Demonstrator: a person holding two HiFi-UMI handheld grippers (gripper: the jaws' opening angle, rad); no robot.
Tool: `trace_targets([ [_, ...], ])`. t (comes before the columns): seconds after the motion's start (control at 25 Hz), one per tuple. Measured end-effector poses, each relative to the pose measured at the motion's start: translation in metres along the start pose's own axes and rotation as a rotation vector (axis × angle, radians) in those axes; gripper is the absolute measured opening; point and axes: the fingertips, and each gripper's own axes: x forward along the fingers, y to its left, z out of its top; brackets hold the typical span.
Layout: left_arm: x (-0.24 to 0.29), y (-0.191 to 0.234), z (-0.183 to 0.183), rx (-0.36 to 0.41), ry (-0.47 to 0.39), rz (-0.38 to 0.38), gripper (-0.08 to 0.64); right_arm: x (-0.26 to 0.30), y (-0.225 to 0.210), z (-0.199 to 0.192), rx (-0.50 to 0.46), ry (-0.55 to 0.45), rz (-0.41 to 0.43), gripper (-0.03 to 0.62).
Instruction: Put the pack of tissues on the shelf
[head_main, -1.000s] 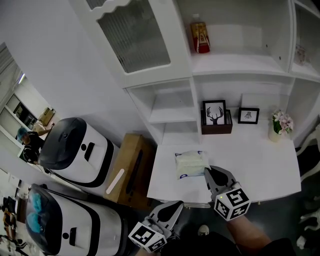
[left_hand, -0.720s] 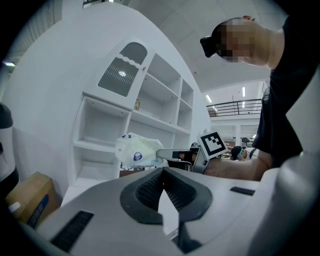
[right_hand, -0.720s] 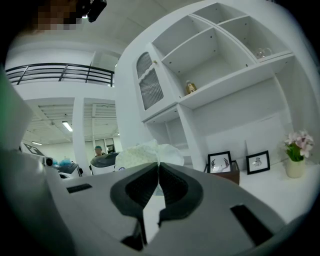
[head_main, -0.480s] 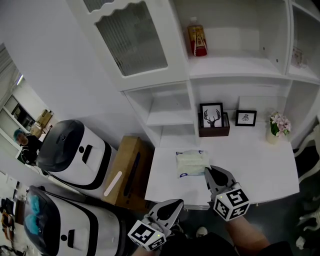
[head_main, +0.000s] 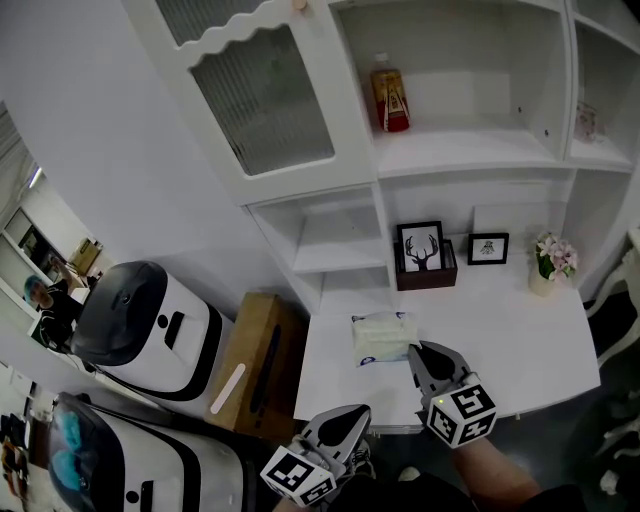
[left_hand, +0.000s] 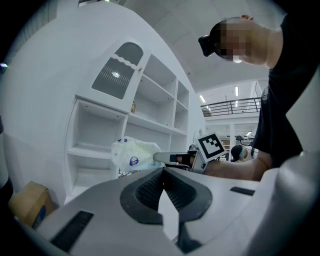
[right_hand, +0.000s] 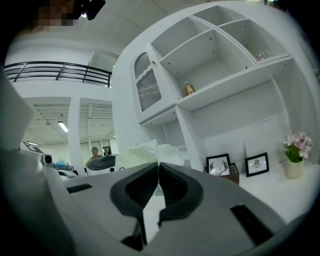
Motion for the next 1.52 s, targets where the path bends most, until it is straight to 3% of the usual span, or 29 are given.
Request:
trace_targets([
  [1.52, 0.018, 0.155, 0.016, -0.074, -0.028, -0.087, 0.005, 0.146, -0.019, 0.031, -0.051, -0.014, -0.152, 0.008],
])
